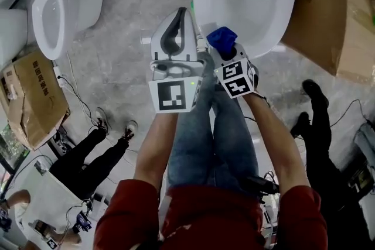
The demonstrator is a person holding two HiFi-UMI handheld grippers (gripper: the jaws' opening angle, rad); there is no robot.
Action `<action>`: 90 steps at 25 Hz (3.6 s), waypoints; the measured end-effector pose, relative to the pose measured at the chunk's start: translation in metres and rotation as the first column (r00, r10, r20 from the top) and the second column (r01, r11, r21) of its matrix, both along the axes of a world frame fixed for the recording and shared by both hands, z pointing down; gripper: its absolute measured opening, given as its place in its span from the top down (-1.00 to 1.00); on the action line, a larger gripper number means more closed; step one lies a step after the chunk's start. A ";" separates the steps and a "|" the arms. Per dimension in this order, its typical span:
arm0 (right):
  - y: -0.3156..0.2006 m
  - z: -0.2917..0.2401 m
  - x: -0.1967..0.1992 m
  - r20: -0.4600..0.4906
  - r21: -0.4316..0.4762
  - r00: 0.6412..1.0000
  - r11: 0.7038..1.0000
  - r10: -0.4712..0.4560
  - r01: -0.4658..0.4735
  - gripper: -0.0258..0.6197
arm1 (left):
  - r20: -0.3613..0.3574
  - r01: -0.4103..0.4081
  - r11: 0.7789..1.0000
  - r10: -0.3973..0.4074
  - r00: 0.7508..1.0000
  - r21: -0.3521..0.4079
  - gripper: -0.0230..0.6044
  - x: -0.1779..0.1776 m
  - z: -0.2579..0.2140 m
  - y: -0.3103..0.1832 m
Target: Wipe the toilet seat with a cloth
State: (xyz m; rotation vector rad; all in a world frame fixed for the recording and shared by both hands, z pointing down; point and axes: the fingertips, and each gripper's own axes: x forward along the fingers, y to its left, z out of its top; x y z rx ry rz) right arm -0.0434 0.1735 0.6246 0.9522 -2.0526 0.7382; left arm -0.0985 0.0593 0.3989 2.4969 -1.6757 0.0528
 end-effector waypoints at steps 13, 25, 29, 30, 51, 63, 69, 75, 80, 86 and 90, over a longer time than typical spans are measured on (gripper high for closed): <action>0.034 0.002 0.112 -0.026 0.012 0.964 0.964 0.266 -0.265 0.75 | -0.018 -0.100 0.995 0.100 0.995 -0.004 0.88 0.045 -0.003 0.008; -0.023 0.007 0.195 -0.047 0.067 0.875 0.875 0.483 -0.479 0.75 | -0.016 -0.164 0.986 0.163 0.986 -0.028 0.87 0.063 0.006 -0.014; -0.055 0.009 0.213 -0.055 0.086 0.854 0.854 0.518 -0.513 0.75 | -0.008 -0.177 0.984 0.177 0.984 -0.019 0.87 0.065 0.009 -0.032; -0.064 0.009 0.218 -0.056 0.092 0.851 0.851 0.523 -0.517 0.75 | -0.001 -0.180 0.984 0.180 0.984 -0.011 0.87 0.066 0.009 -0.036; -0.277 0.009 0.288 -0.008 0.178 0.760 0.749 0.650 -0.638 0.75 | -0.032 -0.213 0.974 0.211 0.977 -0.076 0.87 0.072 0.037 -0.096; -0.346 0.006 0.213 0.104 0.154 0.730 0.714 0.676 -0.683 0.75 | -0.034 -0.159 0.984 0.157 0.987 -0.078 0.87 0.043 0.039 -0.117; -0.364 0.003 0.134 0.168 0.117 0.774 0.768 0.610 -0.630 0.75 | -0.028 -0.132 0.988 0.131 0.991 -0.077 0.87 0.031 0.035 -0.120; -0.367 0.006 0.123 0.202 0.074 0.784 0.789 0.587 -0.609 0.75 | -0.030 -0.107 0.991 0.105 0.994 -0.076 0.87 0.025 0.031 -0.122; -0.360 -0.023 0.119 0.267 0.085 0.792 0.805 0.550 -0.587 0.75 | -0.035 -0.086 0.995 0.084 0.996 -0.056 0.87 0.026 0.015 -0.123; -0.329 -0.125 0.126 0.370 0.243 0.786 0.765 0.496 -0.597 0.75 | -0.028 -0.037 0.999 0.036 0.999 -0.024 0.87 0.025 -0.026 -0.134; -0.294 -0.211 0.139 0.394 0.361 0.798 0.722 0.456 -0.590 0.75 | -0.028 -0.041 0.999 0.041 0.999 0.022 0.87 0.036 -0.078 -0.132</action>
